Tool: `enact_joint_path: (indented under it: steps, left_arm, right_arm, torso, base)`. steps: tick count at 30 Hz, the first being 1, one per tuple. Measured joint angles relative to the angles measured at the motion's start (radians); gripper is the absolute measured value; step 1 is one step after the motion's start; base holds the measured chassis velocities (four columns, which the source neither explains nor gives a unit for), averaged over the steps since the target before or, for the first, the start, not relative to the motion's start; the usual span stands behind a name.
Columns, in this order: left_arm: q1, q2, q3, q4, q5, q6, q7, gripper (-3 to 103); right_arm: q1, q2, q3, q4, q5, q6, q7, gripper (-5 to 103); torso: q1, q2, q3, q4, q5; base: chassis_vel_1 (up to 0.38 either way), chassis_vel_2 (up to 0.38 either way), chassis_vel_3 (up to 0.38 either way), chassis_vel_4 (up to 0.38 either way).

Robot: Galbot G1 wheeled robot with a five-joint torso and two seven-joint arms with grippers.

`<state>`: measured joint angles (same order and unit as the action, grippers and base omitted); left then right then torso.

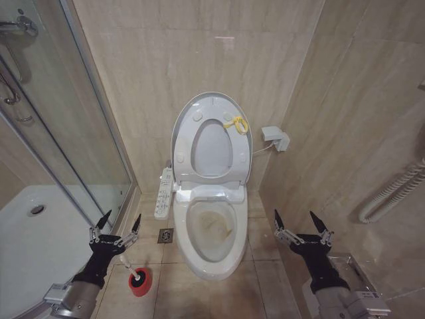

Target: Open the toilet lid, clean the toilet bowl with a toilet brush, close the toilet lid, and flush.

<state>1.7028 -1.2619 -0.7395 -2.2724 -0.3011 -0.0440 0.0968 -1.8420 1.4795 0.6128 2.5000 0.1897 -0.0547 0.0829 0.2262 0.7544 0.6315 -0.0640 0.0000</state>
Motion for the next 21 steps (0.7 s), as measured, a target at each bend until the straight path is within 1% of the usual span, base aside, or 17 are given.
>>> enact_joint_path:
  steps: [4,5,6,7,10,11,12,13,14,17,18,19,20,21]
  left_arm:
    - [0.001,0.0,0.0,0.0,0.001,-0.006,0.001,95]
    - [0.001,-0.001,0.0,0.003,0.003,-0.012,0.002,89]
    - [0.001,-0.001,0.0,0.003,0.003,-0.012,0.002,89]
    - [0.003,-0.003,0.0,0.022,0.009,-0.037,0.005,89]
    - [0.021,-0.016,0.01,0.144,0.043,-0.162,0.02,89]
    - [0.021,-0.016,0.01,0.144,0.043,-0.162,0.02,89]
    - [0.026,-0.021,0.016,0.16,0.048,-0.179,0.022,89]
    - [0.03,-0.025,0.02,0.166,0.05,-0.188,0.023,90]
    - [0.03,-0.025,0.02,0.166,0.05,-0.188,0.023,90]
    - [0.044,-0.037,0.03,0.194,0.061,-0.219,0.028,90]
    - [0.044,-0.037,0.03,0.194,0.061,-0.219,0.028,90]
    - [0.05,-0.039,0.034,0.21,0.068,-0.238,0.029,90]
    - [0.053,-0.041,0.039,0.235,0.072,-0.261,0.032,96]
    - [0.055,-0.043,0.045,0.265,0.074,-0.285,0.037,96]
  right_arm:
    - [0.0,0.0,0.0,0.0,0.0,0.0,0.0,100]
    - [0.0,0.0,0.0,0.0,0.0,0.0,0.0,100]
    - [0.0,0.0,0.0,0.0,0.0,0.0,0.0,100]
    - [0.0,0.0,0.0,0.0,0.0,0.0,0.0,100]
    - [0.0,0.0,0.0,0.0,0.0,0.0,0.0,100]
    - [0.0,0.0,0.0,0.0,0.0,0.0,0.0,100]
    - [0.0,0.0,0.0,0.0,0.0,0.0,0.0,100]
    - [0.0,0.0,0.0,0.0,0.0,0.0,0.0,100]
    - [0.0,0.0,0.0,0.0,0.0,0.0,0.0,100]
    - [0.0,0.0,0.0,0.0,0.0,0.0,0.0,100]
    - [0.0,0.0,0.0,0.0,0.0,0.0,0.0,100]
    - [0.0,0.0,0.0,0.0,0.0,0.0,0.0,100]
    - [0.0,0.0,0.0,0.0,0.0,0.0,0.0,100]
    - [0.0,0.0,0.0,0.0,0.0,0.0,0.0,100]
  torso:
    - [0.0,0.0,0.0,0.0,0.0]
    - [0.0,0.0,0.0,-0.0001,0.0]
    - [0.0,0.0,0.0,-0.0001,0.0]
    - [0.0,0.0,0.0,-0.0002,0.0004]
    - [0.0,0.0,0.0,0.0,-0.0003]
    - [0.0,0.0,0.0,0.0,-0.0003]
    - [0.0,0.0,0.0,0.0004,-0.0003]
    - [0.0,0.0,0.0,0.0,0.0]
    - [0.0,0.0,0.0,0.0,0.0]
    - [0.0,0.0,0.0,-0.0002,0.0]
    - [0.0,0.0,0.0,-0.0002,0.0]
    - [0.0,0.0,0.0,-0.0001,0.0]
    - [0.0,0.0,0.0,-0.0001,0.0001]
    - [0.0,0.0,0.0,0.0,0.0001]
  base:
    - [0.0,0.0,0.0,0.0]
    - [0.0,0.0,0.0,0.0]
    - [0.0,0.0,0.0,0.0]
    - [0.0,0.0,0.0,0.0]
    - [0.0,0.0,0.0,0.0]
    - [0.0,0.0,0.0,0.0]
    - [0.0,0.0,0.0,0.0]
    - [0.0,0.0,0.0,0.0]
    - [0.0,0.0,0.0,0.0]
    - [0.0,0.0,0.0,0.0]
    - [0.0,0.0,0.0,0.0]
    - [0.0,0.0,0.0,0.0]
    - [0.0,0.0,0.0,0.0]
    - [0.0,0.0,0.0,0.0]
